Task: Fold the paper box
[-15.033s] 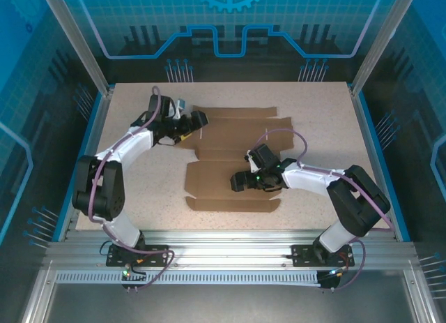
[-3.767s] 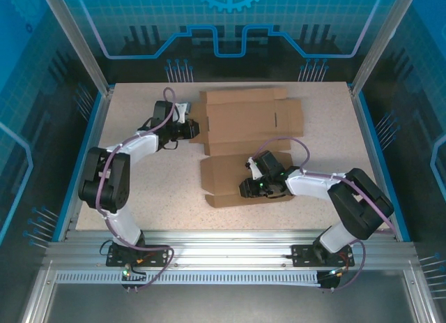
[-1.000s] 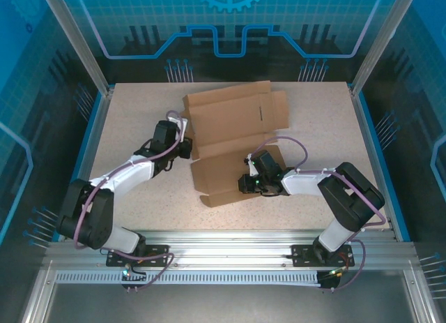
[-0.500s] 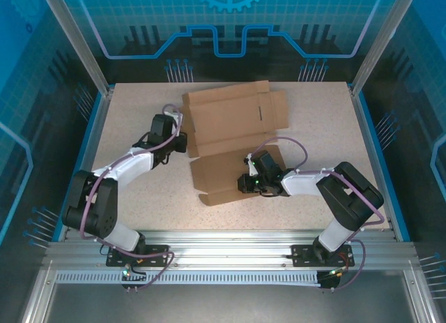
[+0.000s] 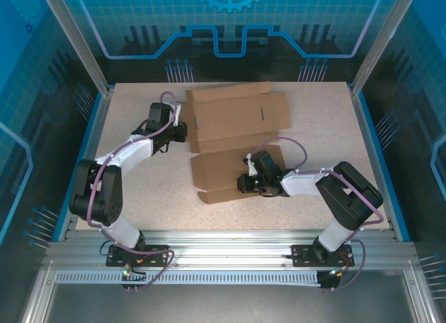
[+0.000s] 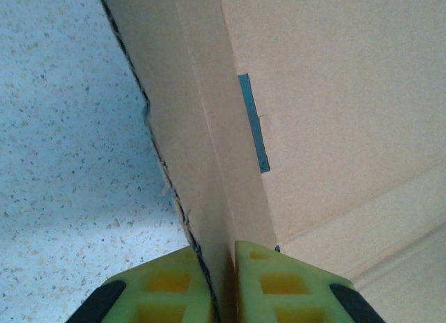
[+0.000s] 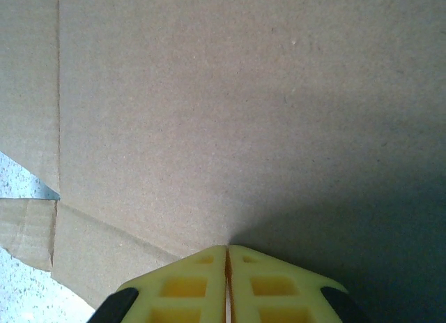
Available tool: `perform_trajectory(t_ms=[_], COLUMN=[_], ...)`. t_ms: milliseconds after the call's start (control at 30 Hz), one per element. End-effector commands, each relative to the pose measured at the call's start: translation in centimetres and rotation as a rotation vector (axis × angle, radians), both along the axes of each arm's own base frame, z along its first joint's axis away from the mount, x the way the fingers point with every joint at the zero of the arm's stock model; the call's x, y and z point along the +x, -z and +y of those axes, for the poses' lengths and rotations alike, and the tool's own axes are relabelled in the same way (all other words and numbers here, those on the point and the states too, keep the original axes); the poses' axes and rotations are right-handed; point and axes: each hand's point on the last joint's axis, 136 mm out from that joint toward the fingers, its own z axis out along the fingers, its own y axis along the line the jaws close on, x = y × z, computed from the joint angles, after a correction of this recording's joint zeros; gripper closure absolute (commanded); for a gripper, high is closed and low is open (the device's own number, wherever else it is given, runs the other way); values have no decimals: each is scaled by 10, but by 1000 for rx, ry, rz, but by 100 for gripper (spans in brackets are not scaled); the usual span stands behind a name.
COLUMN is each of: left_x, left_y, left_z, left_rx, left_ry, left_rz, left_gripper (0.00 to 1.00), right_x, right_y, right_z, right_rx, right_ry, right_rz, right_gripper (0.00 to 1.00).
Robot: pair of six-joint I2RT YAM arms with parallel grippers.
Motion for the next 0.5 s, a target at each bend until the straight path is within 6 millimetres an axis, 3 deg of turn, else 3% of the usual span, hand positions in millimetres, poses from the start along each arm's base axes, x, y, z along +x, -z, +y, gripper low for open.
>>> perform_trajectory(t_ms=[0,200,467], left_x=[10,14,-2], left_y=[-6,-1,16], left_z=[6,11,11], left_rx=[-30,-47,-73], left_ry=[28,23,11], left_rz=[2,15,43], left_gripper=[86,86,86], right_x=[-21,-21,-16], right_y=[27,23,16], right_z=[-17,-15,-8], right_rx=[-94,-78,-53], right_ry=[10,19,23], right_rz=[82,91,78], right_gripper=[88,88,88])
